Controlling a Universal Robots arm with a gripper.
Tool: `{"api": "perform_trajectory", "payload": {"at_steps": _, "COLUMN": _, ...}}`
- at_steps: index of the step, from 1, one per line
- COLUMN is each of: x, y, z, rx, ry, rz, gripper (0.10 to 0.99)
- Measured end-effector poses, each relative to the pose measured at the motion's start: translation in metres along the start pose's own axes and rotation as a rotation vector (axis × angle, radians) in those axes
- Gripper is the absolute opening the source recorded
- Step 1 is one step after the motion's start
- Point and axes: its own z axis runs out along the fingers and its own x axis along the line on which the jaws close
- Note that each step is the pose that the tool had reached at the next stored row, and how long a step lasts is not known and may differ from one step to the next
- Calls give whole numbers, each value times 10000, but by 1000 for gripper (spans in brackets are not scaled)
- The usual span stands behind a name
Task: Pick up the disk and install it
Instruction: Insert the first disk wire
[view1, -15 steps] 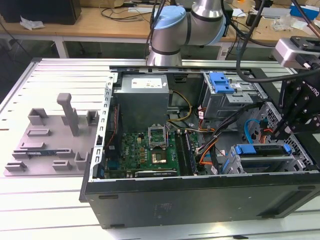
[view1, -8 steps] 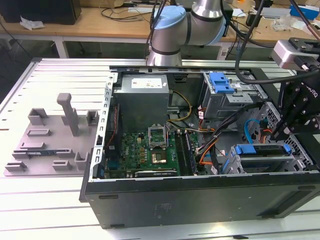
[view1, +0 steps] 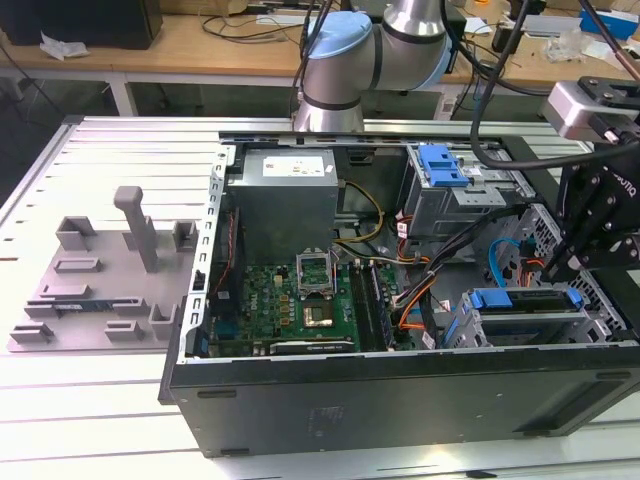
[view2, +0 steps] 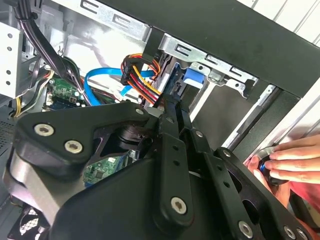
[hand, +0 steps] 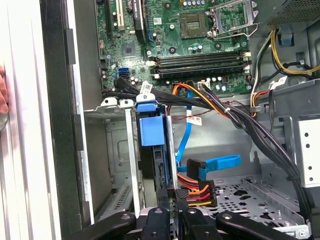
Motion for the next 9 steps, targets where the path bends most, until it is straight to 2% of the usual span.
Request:
{"api": "perform_trajectory", "payload": {"at_steps": 4, "x": 0, "y": -1, "z": 7, "rx": 58, "ry": -5, "rz": -20, "gripper": 165}}
{"api": "perform_trajectory", "payload": {"at_steps": 9, "x": 2, "y": 2, "z": 12, "rx": 59, "ry": -6, "rz": -20, "gripper": 165}}
